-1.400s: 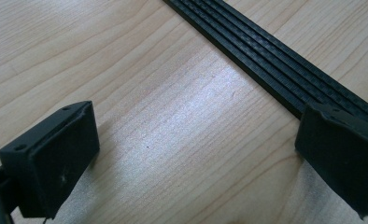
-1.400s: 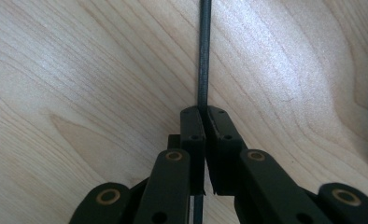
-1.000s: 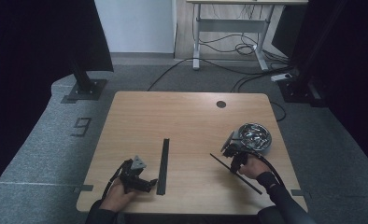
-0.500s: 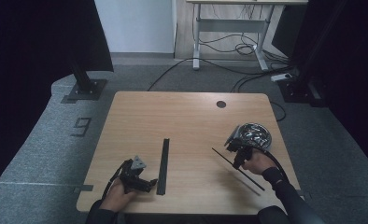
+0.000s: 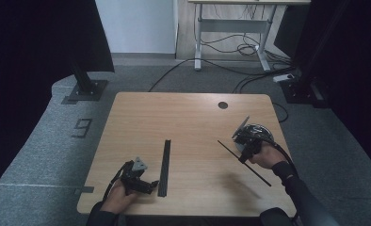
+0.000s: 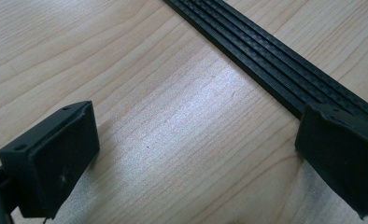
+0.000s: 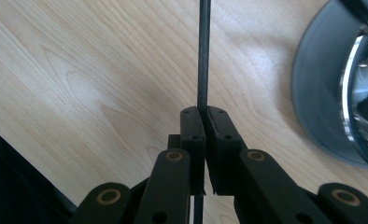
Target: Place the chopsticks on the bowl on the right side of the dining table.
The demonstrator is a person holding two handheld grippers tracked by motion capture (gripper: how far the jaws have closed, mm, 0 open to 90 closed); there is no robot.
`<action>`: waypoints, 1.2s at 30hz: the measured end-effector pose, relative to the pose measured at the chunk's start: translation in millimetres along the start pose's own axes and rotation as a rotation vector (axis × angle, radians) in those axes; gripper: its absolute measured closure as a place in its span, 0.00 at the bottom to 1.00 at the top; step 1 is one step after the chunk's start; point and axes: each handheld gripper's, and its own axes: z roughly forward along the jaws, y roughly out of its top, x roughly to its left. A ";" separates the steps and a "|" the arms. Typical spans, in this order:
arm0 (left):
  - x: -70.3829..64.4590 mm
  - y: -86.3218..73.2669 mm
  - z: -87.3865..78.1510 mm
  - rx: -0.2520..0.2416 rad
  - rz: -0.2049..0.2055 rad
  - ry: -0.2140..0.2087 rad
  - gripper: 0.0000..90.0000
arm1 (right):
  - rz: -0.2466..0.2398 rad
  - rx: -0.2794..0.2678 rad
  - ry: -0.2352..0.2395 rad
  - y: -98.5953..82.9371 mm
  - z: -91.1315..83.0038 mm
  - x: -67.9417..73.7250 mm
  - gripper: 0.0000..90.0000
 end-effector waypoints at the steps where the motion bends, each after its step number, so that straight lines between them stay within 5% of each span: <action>1: 0.0 0.0 0.0 0.000 0.000 0.000 0.00 | -0.001 -0.003 0.000 0.6 -2.2 -0.9 0.96; 17: 0.1 0.0 0.1 -0.001 0.000 0.000 0.00 | 0.052 -0.038 -0.086 14.3 -36.0 -27.4 0.96; 36: 0.0 -0.1 0.1 -0.001 0.000 0.000 0.00 | 0.131 -0.009 -0.114 27.2 -3.5 -65.9 0.96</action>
